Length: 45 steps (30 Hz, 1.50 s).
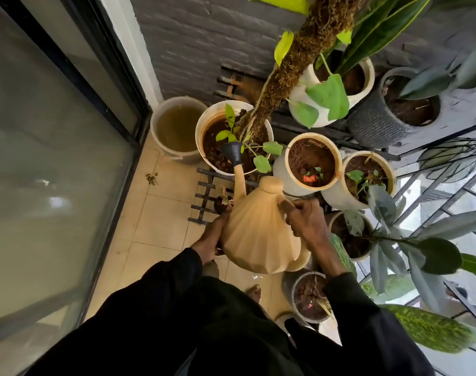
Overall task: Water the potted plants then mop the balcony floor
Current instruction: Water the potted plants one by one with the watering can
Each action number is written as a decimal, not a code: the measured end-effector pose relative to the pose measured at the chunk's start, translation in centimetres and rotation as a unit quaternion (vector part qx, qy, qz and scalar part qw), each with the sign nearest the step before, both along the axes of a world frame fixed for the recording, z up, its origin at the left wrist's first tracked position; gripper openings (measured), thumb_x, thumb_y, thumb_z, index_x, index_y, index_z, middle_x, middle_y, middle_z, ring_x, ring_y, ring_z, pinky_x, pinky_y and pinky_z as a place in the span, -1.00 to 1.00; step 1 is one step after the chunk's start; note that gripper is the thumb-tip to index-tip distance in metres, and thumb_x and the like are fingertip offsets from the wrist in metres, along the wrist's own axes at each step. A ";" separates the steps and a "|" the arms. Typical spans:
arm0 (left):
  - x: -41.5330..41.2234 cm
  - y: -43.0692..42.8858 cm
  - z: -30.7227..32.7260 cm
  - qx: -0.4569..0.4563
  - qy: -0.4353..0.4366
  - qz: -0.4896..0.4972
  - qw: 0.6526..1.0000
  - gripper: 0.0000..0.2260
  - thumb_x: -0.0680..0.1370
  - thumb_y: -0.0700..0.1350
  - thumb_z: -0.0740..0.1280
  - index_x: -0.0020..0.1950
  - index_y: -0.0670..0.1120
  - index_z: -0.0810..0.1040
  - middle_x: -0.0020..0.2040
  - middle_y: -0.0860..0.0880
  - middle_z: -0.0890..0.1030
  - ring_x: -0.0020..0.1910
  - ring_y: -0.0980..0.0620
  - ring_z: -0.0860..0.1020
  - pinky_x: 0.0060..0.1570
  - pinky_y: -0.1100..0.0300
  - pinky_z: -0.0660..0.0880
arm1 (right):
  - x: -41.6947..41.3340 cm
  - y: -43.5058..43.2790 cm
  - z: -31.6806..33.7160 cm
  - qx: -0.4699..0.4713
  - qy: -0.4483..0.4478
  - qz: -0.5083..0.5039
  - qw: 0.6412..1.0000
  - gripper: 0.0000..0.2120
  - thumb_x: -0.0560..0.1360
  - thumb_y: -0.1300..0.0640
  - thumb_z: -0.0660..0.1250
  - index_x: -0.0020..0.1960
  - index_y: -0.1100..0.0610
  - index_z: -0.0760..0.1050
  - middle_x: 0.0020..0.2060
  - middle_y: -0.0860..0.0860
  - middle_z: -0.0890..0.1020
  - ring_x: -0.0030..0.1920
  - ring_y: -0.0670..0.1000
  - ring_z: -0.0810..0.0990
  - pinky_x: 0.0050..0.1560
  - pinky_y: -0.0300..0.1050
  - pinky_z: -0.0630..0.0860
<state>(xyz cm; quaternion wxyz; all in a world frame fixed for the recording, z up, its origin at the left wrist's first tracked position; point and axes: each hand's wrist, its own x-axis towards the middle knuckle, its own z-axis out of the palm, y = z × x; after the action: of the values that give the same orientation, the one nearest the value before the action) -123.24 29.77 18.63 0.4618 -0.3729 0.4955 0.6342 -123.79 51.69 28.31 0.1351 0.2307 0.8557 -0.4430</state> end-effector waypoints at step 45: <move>-4.1 -2.5 0.5 -0.002 -0.025 -0.016 1.000 -0.54 0.58 0.32 0.23 0.31 0.03 0.37 0.12 -0.12 0.54 0.07 -0.15 0.51 -0.08 0.00 0.48 | -3.5 -2.4 -0.8 0.001 -0.030 -0.016 0.999 -0.50 0.60 -0.11 0.43 -0.17 0.36 0.61 -0.31 0.34 0.62 -0.45 0.07 0.45 -0.40 -0.03 0.43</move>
<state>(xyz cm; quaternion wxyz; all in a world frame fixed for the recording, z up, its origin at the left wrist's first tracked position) -127.33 27.22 19.12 0.4831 -0.3815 0.4916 0.6160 -127.26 49.31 27.55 0.1531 0.2578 0.8479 -0.4372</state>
